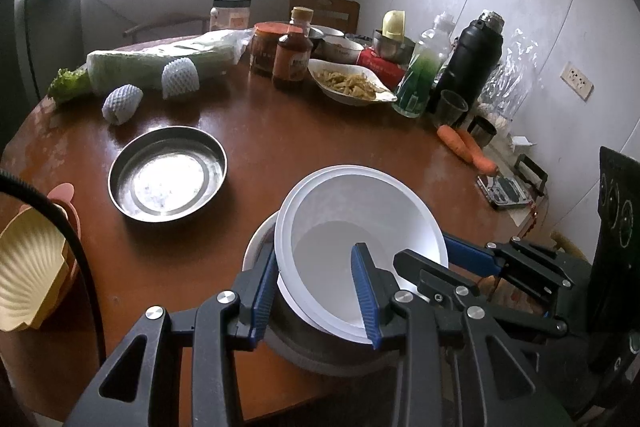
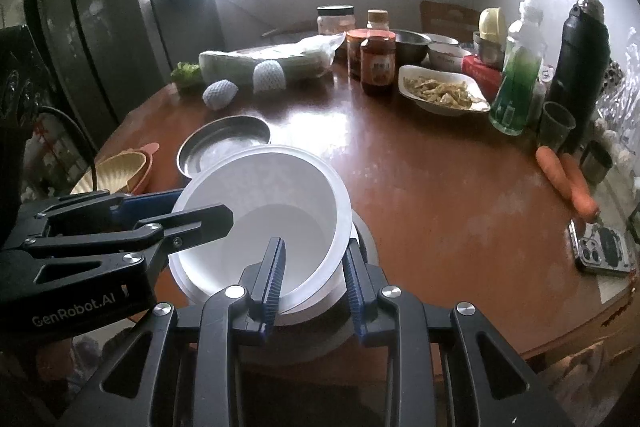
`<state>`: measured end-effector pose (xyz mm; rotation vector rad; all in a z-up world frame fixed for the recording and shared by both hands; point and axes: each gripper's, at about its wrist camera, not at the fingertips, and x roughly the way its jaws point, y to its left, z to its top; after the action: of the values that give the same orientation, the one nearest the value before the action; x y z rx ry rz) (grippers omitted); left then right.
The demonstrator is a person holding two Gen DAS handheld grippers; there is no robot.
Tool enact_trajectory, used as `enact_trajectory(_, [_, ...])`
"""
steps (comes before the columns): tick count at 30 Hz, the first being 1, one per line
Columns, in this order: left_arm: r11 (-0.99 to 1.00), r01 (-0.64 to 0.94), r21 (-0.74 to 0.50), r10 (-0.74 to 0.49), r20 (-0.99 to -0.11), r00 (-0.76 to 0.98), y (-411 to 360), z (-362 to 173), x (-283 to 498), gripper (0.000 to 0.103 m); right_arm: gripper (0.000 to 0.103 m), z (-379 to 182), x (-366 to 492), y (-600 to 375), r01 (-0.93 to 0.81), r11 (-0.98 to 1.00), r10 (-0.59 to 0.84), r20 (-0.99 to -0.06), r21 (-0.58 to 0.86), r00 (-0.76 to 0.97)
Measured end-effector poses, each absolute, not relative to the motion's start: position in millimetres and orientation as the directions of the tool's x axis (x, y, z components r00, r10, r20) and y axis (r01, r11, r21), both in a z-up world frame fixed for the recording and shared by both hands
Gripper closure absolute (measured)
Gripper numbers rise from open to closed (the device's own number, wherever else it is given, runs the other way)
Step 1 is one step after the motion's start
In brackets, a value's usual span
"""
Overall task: Organize plates and bowls
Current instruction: 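Lower the labelled bowl into the white bowl and open the right gripper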
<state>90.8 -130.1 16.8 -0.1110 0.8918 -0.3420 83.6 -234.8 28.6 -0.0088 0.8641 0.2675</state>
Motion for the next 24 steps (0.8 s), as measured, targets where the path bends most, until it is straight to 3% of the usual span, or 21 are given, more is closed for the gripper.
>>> enact_trajectory(24, [0.947, 0.245, -0.209, -0.313, -0.778, 0.545, -137, 3, 98, 0.066, 0.072, 12, 91, -234, -0.236, 0.968, 0.209, -0.787, 0.084, 0.580])
